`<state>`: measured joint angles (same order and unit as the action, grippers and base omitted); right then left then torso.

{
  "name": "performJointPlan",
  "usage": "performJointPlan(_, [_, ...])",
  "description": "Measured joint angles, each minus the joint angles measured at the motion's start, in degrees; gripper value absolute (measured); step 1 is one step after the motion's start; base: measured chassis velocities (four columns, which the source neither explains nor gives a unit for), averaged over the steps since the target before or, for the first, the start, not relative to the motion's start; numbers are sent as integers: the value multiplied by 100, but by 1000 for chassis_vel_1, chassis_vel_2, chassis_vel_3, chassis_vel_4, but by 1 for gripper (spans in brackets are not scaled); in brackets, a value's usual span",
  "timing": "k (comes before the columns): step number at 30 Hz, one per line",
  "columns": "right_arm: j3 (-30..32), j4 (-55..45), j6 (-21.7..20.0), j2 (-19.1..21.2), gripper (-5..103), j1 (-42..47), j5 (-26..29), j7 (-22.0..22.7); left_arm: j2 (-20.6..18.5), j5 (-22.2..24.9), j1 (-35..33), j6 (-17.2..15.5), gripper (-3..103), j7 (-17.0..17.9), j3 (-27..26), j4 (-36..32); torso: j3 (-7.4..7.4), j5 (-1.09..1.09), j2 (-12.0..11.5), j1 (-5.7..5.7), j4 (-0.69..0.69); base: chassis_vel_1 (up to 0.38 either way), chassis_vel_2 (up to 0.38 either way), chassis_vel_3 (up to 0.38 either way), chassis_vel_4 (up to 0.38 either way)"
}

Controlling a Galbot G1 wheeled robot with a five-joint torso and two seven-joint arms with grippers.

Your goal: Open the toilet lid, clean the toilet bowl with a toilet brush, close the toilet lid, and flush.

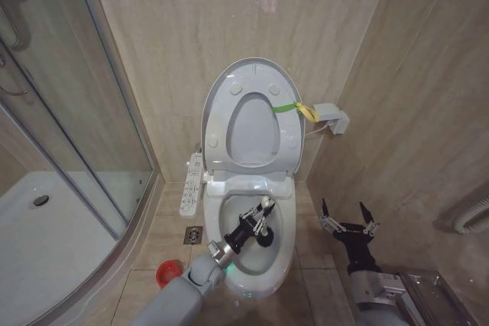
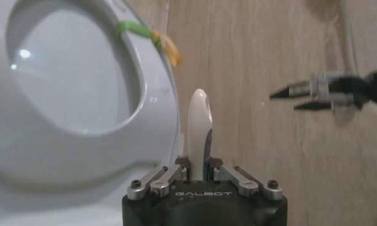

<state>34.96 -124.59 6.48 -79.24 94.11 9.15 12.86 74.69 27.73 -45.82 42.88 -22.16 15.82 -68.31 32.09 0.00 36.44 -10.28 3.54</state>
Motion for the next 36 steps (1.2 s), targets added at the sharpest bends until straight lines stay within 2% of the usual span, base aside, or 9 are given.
performJointPlan(5, [0,0,0,0,100,0,0,0,38,-54,39,91,18,-39,-72,296,0,0,0,0,0,0,0,0,0])
performJointPlan(15, [0,0,0,0,100,0,0,0,1,-3,44,-30,18,44,87,-375,0,0,0,0,3,0,0,0,0])
performJointPlan(19, [0,0,0,0,100,0,0,0,66,-59,63,-23,18,28,66,-96,0,-1,0,0,2,0,0,0,0])
performJointPlan(22, [1,0,0,0,100,0,0,0,100,-241,108,-1,18,16,-126,443,0,0,0,0,0,0,0,0,0])
performJointPlan(25, [0,0,0,0,100,0,0,0,81,-317,137,10,18,20,-246,545,-1,3,1,1,0,0,0,0,0])
performJointPlan(27, [0,0,0,-1,100,0,0,0,49,-323,138,9,18,31,-263,485,0,-3,-1,0,2,0,0,0,0])
performJointPlan(32, [0,0,0,0,100,0,0,0,17,-278,128,29,18,47,-243,115,1,-1,-1,0,3,0,0,0,0])
performJointPlan(36, [0,0,0,0,100,0,0,0,41,-245,94,80,18,28,-182,119,0,-1,-1,0,3,0,0,0,0])
